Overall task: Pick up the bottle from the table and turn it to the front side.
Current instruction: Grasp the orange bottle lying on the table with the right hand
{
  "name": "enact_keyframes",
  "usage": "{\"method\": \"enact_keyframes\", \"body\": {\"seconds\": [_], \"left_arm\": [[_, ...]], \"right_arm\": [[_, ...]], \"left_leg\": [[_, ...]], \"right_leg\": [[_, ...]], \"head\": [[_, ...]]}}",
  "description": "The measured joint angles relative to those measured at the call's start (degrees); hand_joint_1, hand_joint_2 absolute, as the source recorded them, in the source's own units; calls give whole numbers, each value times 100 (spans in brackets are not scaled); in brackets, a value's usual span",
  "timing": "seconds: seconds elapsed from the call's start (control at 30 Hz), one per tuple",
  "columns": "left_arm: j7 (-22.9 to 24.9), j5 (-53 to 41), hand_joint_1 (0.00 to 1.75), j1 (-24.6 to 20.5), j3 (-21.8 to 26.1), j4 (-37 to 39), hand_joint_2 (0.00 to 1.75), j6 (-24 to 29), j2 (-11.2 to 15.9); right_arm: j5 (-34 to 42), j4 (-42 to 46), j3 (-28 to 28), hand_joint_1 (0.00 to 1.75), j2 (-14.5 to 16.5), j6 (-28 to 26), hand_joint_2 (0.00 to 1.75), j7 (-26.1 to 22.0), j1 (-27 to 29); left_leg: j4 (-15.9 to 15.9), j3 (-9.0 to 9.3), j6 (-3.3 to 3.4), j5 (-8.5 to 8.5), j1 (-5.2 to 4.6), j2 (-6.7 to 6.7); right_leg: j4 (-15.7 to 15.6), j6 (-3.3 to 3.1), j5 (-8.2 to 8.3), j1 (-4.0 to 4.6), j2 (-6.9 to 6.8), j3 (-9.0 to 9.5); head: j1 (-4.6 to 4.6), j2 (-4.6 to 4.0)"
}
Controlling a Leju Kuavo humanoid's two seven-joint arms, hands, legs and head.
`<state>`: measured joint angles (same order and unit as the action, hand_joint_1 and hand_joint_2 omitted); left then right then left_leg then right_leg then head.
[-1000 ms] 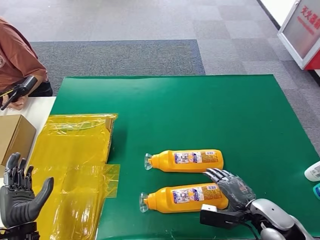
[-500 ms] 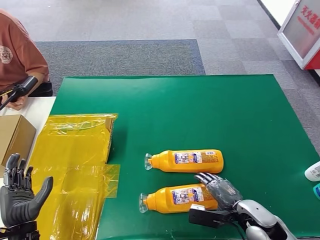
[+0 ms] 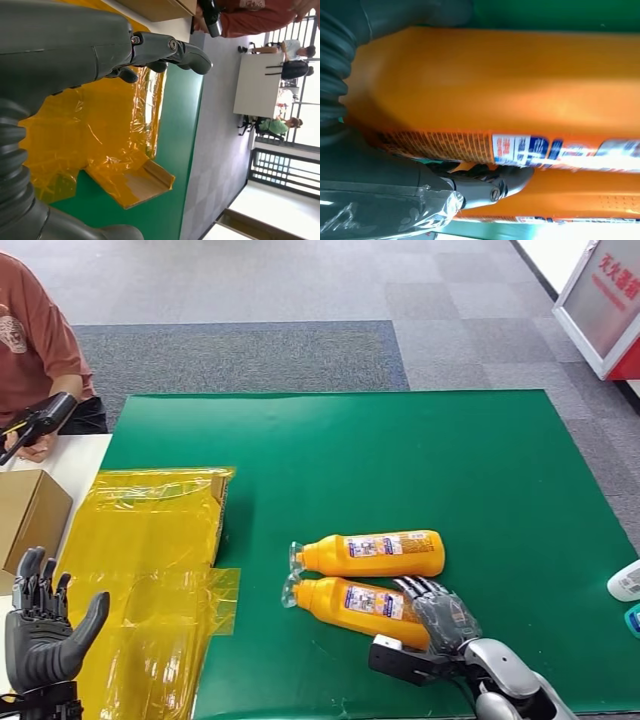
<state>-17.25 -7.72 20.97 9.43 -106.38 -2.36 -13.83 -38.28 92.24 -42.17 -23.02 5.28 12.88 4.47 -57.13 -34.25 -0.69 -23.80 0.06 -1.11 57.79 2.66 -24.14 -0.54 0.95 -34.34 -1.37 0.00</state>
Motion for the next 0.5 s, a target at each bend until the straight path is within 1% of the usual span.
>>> {"method": "enact_keyframes", "body": {"seconds": [0.5], "left_arm": [[11, -2, 0, 3, 6, 0, 175, -46, 6]], "right_arm": [[-2, -90, 72, 175, 123, -85, 175, -85, -40]], "left_leg": [[0, 8, 2, 3, 0, 0]], "right_leg": [[-1, 2, 3, 0, 0, 8]], "head": [[1, 0]]}}
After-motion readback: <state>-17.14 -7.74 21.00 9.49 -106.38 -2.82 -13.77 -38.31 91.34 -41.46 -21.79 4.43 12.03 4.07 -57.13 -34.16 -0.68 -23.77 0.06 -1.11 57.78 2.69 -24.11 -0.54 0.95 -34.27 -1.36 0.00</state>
